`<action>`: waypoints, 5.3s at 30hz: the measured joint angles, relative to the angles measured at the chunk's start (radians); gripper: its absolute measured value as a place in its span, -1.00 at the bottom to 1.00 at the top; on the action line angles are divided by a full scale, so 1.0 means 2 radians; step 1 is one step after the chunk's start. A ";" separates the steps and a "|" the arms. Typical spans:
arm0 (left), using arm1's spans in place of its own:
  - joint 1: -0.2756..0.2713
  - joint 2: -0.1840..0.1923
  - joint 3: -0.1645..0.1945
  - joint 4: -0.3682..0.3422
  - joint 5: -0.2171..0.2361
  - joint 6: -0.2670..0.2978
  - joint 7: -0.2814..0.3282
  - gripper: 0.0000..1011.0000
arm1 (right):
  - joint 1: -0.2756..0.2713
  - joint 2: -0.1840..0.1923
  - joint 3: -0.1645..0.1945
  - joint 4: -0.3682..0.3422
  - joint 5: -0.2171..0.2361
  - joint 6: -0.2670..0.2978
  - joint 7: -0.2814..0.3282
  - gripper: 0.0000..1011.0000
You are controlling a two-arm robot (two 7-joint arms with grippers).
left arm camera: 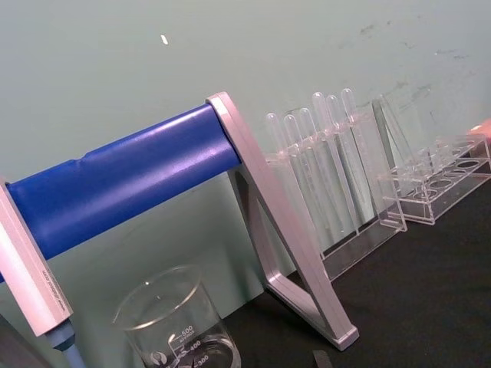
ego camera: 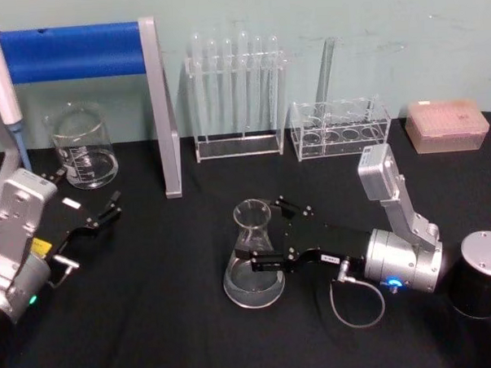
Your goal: Grasp the erlenmeyer flask with one hand, shake it three times, then place it back.
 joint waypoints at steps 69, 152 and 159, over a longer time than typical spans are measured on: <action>0.000 0.000 0.000 0.000 0.000 0.000 0.000 0.98 | -0.004 0.001 0.002 -0.010 0.004 0.005 -0.005 -0.11; 0.000 0.000 0.000 0.000 0.000 0.000 0.000 0.98 | -0.128 -0.085 0.165 -0.205 -0.150 0.125 -0.352 -0.10; 0.000 0.000 0.000 0.000 0.000 0.000 0.000 0.98 | -0.147 -0.087 0.199 -0.217 -0.157 0.132 -0.379 -0.10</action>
